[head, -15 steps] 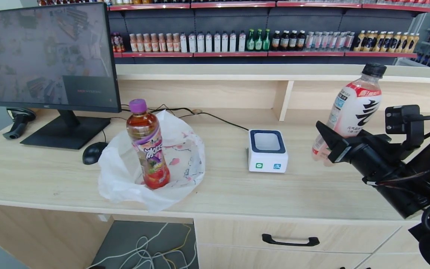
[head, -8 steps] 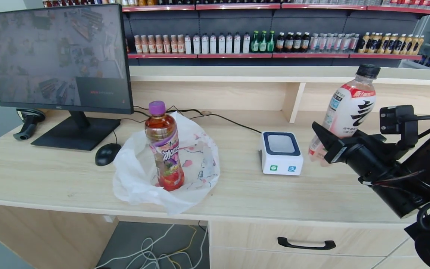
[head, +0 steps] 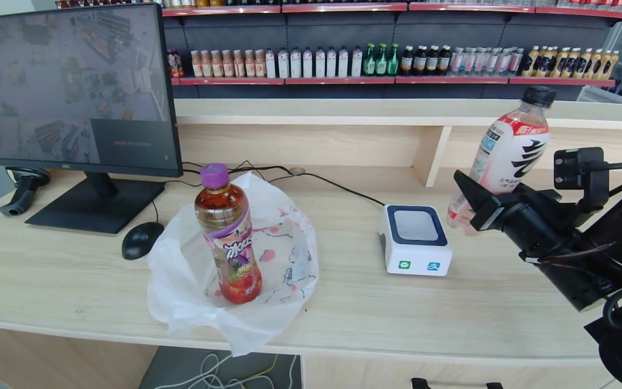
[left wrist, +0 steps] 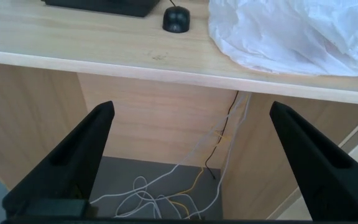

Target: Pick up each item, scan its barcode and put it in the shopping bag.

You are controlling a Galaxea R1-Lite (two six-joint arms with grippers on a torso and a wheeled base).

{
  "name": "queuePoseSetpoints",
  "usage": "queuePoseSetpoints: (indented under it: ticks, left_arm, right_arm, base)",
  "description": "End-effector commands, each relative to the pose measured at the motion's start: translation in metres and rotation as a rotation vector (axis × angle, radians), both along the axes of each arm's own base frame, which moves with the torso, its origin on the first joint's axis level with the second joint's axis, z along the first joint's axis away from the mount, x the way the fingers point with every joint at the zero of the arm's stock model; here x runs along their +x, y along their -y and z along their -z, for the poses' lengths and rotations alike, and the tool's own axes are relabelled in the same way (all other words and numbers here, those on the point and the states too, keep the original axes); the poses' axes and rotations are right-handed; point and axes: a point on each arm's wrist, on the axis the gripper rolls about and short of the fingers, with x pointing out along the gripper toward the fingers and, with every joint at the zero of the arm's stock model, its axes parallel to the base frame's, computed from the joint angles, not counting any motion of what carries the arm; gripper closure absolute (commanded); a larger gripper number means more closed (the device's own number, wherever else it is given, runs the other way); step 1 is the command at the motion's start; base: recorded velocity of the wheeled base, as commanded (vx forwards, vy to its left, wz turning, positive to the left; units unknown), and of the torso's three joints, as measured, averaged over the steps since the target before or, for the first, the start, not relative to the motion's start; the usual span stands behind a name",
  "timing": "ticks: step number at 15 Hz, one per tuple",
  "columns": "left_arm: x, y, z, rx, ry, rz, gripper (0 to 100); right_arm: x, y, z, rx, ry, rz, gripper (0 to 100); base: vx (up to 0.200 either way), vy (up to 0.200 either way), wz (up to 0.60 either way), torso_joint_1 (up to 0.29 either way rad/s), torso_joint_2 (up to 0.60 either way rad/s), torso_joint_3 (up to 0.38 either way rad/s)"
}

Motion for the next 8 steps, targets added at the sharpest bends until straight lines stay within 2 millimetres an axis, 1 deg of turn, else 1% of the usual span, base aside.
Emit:
queuePoseSetpoints:
  ticks: [1, 2, 8]
  left_arm:
    - [0.0000, 0.0000, -0.0001, 0.000, 0.001, 0.000, 0]
    - [0.0000, 0.0000, -0.0001, 0.000, 0.001, 0.001, 0]
    - [0.0000, 0.0000, -0.0001, 0.000, 0.001, 0.001, 0]
  right_arm:
    - [0.0006, -0.0002, -0.0005, 0.000, 0.002, 0.000, 100]
    - [0.0004, -0.0002, -0.0001, 0.000, 0.000, 0.000, 100]
    - [-0.0001, 0.0000, -0.0029, 0.004, 0.010, -0.002, 100]
  base:
    - [0.000, 0.000, 0.00, 0.000, 0.00, 0.000]
    - [0.000, 0.000, 0.00, 0.000, 0.00, 0.000]
    - [0.000, 0.000, 0.60, 0.002, 0.00, 0.003]
